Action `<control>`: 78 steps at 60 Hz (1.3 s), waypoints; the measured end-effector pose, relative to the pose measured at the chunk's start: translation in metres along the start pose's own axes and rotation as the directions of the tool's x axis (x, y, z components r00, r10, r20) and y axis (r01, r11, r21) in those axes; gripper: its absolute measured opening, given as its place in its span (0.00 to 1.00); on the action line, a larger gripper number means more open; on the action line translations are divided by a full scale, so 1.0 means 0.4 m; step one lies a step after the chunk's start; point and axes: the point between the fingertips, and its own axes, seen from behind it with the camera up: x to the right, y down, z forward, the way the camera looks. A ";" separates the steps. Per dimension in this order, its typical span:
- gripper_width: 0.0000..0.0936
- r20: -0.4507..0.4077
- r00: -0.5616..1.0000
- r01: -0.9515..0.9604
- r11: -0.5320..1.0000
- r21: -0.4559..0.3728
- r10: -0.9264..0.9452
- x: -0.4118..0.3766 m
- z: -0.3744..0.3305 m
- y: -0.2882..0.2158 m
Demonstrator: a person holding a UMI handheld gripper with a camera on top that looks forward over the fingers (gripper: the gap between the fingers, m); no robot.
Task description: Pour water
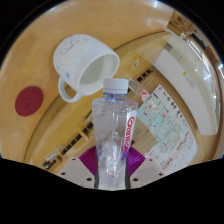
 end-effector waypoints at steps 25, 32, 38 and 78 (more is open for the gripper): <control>0.36 0.002 0.700 -0.714 0.700 -0.001 0.714 0.154 -0.107 0.193; 0.37 0.041 0.173 -0.985 0.172 0.027 0.984 0.197 -0.157 0.240; 0.37 0.106 -0.271 -0.962 -0.272 -0.006 0.957 0.181 -0.174 0.221; 0.37 0.159 -0.704 -0.706 -0.657 -0.264 0.692 -0.313 -0.108 -0.156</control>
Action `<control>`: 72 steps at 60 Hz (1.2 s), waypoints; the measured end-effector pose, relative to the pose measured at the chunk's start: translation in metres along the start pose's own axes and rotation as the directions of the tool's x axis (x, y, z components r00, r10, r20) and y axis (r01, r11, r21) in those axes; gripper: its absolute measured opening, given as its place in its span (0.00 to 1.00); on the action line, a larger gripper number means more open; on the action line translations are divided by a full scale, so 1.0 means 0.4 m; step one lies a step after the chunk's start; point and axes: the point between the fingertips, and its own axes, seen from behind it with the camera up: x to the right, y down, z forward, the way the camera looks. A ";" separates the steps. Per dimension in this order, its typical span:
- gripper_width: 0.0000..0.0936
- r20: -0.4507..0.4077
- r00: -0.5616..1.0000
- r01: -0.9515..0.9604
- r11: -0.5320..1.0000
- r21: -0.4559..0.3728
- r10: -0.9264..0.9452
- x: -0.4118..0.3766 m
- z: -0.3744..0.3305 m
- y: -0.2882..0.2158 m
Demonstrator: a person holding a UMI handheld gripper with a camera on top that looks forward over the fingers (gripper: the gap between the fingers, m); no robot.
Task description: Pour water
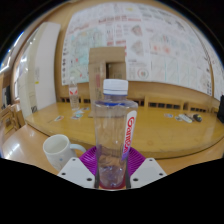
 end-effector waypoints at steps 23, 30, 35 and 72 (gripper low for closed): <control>0.93 -0.086 0.996 -0.001 0.993 -0.121 -0.009 0.005 -0.044 0.052; 0.92 -0.142 0.990 -0.019 0.991 -0.132 0.000 -0.026 -0.175 0.011; 0.91 -0.175 0.985 -0.017 0.993 -0.121 -0.004 -0.075 -0.295 -0.028; 0.91 -0.337 0.941 -0.027 0.991 -0.134 -0.020 -0.282 -0.890 -0.100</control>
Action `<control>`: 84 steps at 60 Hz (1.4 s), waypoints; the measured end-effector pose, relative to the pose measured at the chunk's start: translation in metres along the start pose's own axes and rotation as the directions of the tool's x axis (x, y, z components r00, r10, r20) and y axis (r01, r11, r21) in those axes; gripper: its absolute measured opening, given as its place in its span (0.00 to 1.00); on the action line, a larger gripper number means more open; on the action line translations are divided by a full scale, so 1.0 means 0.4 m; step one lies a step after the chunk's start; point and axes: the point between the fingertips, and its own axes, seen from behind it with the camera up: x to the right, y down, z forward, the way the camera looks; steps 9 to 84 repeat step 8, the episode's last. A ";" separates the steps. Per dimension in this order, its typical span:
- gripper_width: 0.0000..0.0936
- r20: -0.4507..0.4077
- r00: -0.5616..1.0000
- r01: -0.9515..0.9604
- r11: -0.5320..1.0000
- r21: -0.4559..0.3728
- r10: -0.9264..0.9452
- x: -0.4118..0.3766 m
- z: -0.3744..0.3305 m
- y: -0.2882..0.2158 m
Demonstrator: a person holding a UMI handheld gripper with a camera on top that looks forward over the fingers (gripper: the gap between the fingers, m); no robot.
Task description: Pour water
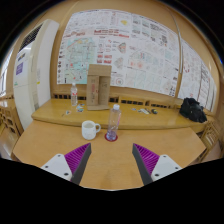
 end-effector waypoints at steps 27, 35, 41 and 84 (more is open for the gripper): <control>0.91 -0.002 1.000 0.005 1.000 0.022 -0.005 0.008 -0.024 -0.018; 0.91 -0.002 1.000 0.005 1.000 0.022 -0.005 0.008 -0.024 -0.018; 0.91 -0.002 1.000 0.005 1.000 0.022 -0.005 0.008 -0.024 -0.018; 0.91 -0.002 1.000 0.005 1.000 0.022 -0.005 0.008 -0.024 -0.018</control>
